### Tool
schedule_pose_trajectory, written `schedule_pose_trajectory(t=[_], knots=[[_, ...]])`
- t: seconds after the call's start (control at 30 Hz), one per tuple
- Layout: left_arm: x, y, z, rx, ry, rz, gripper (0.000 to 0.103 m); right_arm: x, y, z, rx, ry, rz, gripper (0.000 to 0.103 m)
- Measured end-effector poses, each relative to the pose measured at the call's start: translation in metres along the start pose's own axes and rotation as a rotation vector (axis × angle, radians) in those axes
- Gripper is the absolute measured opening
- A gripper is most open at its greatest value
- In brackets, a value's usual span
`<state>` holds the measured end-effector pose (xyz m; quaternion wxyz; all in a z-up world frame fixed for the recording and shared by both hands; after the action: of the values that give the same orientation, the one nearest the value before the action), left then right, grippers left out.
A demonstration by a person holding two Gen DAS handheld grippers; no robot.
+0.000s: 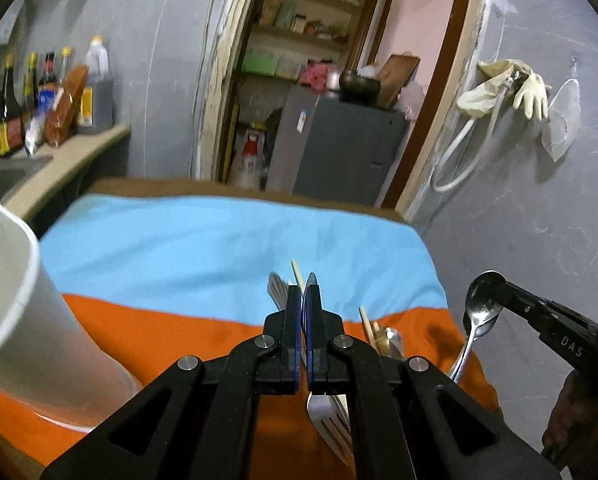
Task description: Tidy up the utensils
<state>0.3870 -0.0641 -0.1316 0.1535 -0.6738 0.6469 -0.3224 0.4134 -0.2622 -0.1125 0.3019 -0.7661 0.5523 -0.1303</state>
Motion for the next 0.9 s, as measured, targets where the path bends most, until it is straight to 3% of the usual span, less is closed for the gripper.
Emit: schedule_pose_trajectory(t=[0.23, 0.43, 0.67, 0.9], knots=[[-0.001, -0.006, -0.014, 0.058, -0.009, -0.008, 0.000, -0.010, -0.005, -0.015, 0.057, 0.008, -0.019, 0.001], [-0.005, -0.005, -0.028, 0.077, -0.011, -0.020, 0.000, -0.019, -0.008, -0.020, 0.073, -0.048, -0.014, 0.001], [-0.012, -0.009, -0.046, 0.112, -0.020, -0.040, 0.000, -0.037, -0.018, -0.018, 0.071, -0.181, 0.004, 0.001], [-0.019, -0.008, -0.061, 0.137, -0.032, -0.062, 0.000, -0.052, -0.027, -0.017, 0.090, -0.198, -0.019, 0.001]])
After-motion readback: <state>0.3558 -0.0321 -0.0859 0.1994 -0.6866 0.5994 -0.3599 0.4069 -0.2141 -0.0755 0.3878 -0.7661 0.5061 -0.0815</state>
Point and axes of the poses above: each gripper's, at about its wrist camera, not at the fingertips, and z roughly the way its jaws point, x to its right, y to its underside, the point moved 5 cm from there along z, roughly the way its jaws point, and after that the axes turned 15 degrees about -x, right-handed, at the moved point
